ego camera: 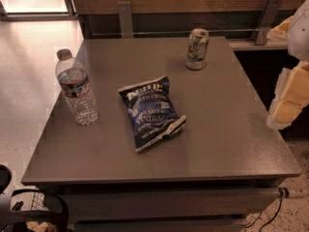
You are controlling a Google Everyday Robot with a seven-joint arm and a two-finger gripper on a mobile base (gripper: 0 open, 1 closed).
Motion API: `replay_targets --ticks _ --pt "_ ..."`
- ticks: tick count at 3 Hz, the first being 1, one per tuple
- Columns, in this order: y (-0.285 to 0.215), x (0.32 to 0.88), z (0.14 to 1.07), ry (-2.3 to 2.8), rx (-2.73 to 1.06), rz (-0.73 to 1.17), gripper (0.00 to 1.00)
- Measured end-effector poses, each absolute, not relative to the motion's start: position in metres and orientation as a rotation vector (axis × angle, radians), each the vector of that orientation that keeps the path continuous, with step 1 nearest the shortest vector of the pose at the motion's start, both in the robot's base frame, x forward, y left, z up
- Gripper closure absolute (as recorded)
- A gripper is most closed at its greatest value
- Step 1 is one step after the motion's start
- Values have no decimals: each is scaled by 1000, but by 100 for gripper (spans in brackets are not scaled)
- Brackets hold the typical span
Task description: Pick 7up can
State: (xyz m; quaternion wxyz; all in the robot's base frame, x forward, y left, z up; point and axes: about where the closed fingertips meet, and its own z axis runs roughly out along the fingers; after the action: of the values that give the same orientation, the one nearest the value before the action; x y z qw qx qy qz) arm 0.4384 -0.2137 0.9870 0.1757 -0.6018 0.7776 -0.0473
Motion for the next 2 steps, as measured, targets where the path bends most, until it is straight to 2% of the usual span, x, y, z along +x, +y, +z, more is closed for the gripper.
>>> replay_targets --ticks 2 --pt "-214 438 987 2202 -1705 -134 0"
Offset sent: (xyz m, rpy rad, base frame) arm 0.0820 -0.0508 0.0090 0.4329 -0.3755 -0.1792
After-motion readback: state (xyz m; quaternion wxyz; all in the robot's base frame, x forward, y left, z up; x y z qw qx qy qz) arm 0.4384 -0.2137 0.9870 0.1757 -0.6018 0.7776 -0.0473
